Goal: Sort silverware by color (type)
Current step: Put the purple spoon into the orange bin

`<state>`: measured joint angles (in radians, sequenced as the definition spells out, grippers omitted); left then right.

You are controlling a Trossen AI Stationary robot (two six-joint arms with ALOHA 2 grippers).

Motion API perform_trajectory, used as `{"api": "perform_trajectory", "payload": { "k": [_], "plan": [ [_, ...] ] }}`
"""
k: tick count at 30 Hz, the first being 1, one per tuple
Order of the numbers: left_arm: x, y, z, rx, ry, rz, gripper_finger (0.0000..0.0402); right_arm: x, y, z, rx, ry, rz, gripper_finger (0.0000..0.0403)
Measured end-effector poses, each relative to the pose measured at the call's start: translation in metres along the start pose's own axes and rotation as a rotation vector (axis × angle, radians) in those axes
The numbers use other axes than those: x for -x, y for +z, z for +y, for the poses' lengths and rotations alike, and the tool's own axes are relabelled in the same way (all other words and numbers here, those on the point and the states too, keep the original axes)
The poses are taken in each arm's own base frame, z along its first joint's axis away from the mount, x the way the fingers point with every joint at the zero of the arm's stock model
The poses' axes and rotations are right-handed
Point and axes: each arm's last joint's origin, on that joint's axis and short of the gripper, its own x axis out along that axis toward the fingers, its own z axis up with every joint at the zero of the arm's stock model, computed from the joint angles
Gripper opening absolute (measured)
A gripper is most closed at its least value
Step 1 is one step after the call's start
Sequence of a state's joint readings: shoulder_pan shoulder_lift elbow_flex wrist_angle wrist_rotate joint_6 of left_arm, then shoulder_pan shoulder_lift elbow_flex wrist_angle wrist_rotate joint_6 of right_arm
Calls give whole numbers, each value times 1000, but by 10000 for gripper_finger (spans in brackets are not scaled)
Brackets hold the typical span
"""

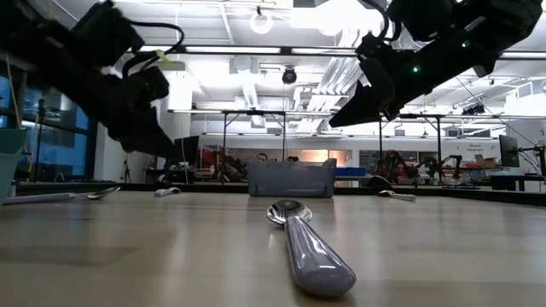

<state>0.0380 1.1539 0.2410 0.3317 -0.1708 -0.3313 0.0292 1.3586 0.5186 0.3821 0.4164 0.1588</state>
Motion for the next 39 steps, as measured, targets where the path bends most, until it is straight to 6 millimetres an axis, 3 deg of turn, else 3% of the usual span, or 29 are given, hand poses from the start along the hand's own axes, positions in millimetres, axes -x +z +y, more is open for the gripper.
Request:
{"api": "perform_trajectory", "payload": {
  "k": [9, 13, 19, 27, 39],
  "plan": [
    [36, 27, -3, 37, 179, 441, 1, 0, 0, 0, -26, 1, -3, 0],
    [45, 26, -1, 124, 244, 552, 12, 0, 1, 0, -31, 3, -10, 0],
    [50, 15, 2, 254, 321, 672, 70, 1, 0, 4, -34, 16, -11, 0],
    [42, 9, 7, 216, 436, 720, 127, 4, 1, 9, -29, 37, -25, 0],
    [23, -20, 25, 249, 432, 780, 115, 5, 0, 13, -33, 51, -24, 0]
  ]
}}
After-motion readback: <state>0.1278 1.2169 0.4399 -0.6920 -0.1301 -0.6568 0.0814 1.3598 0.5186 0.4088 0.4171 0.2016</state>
